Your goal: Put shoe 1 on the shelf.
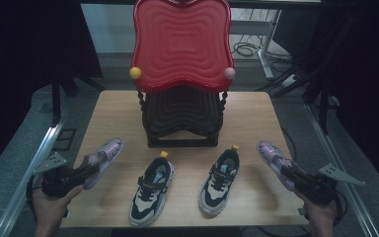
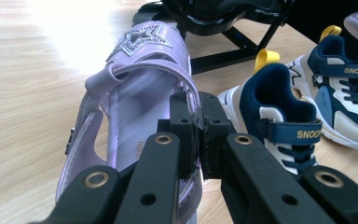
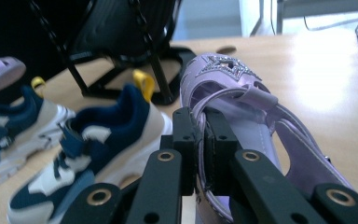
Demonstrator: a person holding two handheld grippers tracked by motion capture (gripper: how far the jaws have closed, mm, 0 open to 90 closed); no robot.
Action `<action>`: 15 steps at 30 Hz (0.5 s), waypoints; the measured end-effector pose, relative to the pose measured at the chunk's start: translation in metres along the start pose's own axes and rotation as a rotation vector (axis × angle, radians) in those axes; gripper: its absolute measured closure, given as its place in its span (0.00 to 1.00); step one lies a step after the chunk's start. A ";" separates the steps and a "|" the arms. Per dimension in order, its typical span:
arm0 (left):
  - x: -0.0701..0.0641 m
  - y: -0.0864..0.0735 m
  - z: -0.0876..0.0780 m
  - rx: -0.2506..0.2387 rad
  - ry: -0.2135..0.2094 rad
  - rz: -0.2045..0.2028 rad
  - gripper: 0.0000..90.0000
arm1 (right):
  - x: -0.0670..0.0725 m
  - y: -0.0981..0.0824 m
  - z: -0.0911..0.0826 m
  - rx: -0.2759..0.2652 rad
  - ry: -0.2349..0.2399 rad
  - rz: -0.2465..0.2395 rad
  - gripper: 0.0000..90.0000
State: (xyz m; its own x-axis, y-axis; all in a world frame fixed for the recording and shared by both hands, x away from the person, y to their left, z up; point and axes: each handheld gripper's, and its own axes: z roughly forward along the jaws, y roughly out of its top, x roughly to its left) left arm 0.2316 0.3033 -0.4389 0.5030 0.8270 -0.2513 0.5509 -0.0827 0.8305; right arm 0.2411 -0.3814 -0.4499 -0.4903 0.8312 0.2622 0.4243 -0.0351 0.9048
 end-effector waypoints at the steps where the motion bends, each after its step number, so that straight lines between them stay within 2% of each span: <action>1: -0.001 0.002 0.001 -0.001 -0.001 0.003 0.96 | 0.002 0.002 0.001 -0.010 0.005 0.002 0.94; 5: -0.001 0.005 0.002 -0.005 -0.004 0.008 0.96 | 0.007 0.009 0.009 -0.027 0.043 0.005 0.94; 11: -0.003 0.012 0.002 -0.011 -0.007 0.011 0.96 | 0.015 0.013 0.020 -0.034 0.066 -0.005 0.94; 15: -0.006 0.018 0.004 -0.019 -0.011 0.018 0.96 | 0.021 0.018 0.028 -0.065 0.100 0.009 0.94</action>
State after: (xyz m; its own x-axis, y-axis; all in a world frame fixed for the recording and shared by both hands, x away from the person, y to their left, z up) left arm 0.2409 0.2952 -0.4245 0.5201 0.8192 -0.2418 0.5293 -0.0870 0.8440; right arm 0.2599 -0.3493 -0.4373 -0.5618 0.7710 0.2999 0.3804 -0.0812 0.9213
